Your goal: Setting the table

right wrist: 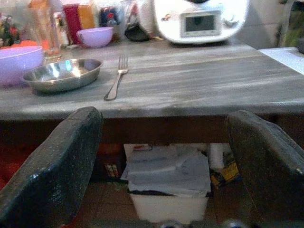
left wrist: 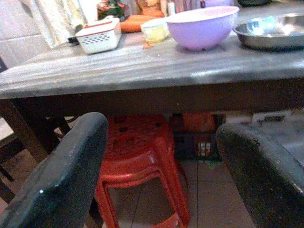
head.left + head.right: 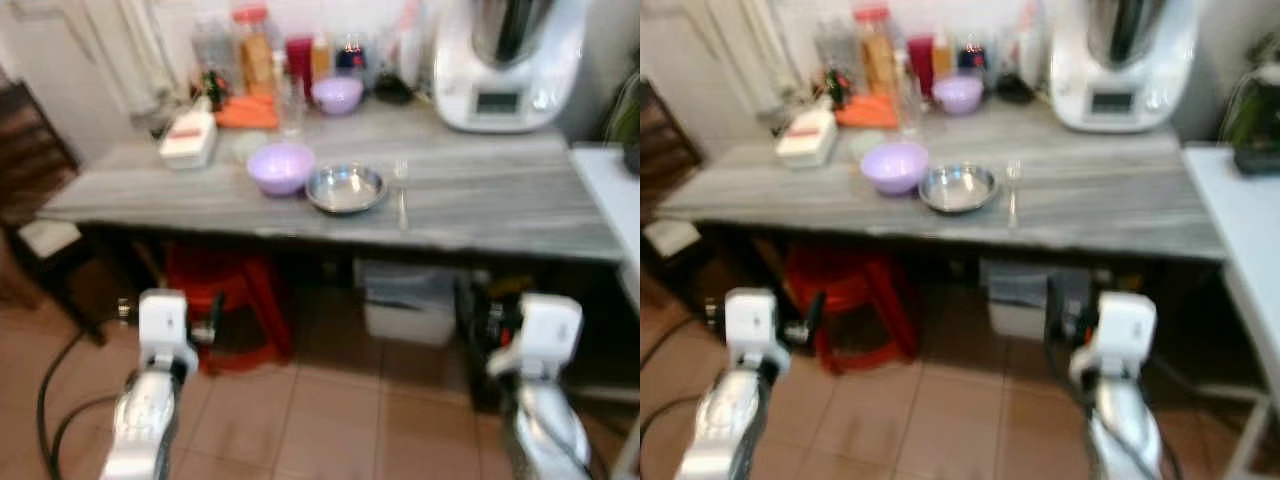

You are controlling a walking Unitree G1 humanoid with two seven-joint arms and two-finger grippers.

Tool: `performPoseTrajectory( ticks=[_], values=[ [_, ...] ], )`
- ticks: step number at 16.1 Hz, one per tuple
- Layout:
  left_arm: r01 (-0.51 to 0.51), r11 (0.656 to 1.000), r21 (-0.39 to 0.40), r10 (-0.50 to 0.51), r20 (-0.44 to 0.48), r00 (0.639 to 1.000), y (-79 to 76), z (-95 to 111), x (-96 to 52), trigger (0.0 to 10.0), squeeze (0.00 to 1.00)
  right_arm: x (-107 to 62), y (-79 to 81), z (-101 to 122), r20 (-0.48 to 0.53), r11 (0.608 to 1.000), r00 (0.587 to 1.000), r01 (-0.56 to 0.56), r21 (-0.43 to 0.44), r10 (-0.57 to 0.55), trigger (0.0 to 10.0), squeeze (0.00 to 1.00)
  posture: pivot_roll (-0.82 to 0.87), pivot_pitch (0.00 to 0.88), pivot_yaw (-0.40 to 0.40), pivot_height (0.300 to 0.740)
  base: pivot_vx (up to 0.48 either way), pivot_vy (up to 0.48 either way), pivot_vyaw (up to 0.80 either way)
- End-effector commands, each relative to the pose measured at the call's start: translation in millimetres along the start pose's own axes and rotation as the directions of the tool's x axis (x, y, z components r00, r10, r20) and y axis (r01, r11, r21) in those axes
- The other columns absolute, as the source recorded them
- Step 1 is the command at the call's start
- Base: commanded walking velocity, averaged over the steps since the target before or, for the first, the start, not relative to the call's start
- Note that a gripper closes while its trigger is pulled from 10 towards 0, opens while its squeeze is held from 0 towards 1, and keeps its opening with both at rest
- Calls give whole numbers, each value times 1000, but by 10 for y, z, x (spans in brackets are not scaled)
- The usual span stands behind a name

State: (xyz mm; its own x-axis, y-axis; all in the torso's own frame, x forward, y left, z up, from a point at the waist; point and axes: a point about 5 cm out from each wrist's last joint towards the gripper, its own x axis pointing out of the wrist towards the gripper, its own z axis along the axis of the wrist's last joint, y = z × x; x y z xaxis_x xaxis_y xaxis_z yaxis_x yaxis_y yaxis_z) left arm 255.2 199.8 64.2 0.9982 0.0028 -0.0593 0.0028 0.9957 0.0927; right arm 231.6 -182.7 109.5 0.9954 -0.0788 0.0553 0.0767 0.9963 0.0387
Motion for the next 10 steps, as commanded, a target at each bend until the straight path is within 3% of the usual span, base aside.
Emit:
performPoseTrajectory(
  ticks=[1,10],
  values=[
    [-1,1000,9,0,7,1000,12,30,13,10000,0,22,21,39,13,1000,1000,-17,-5,17,10000,0,-94,0,125,740,-300,0,0],
    [5,1000,12,-5,9,1000,-7,30,13,10000,0,35,49,36,10,999,999,-33,-6,33,10000,0,-91,0,123,740,-307,0,0]
  ],
)
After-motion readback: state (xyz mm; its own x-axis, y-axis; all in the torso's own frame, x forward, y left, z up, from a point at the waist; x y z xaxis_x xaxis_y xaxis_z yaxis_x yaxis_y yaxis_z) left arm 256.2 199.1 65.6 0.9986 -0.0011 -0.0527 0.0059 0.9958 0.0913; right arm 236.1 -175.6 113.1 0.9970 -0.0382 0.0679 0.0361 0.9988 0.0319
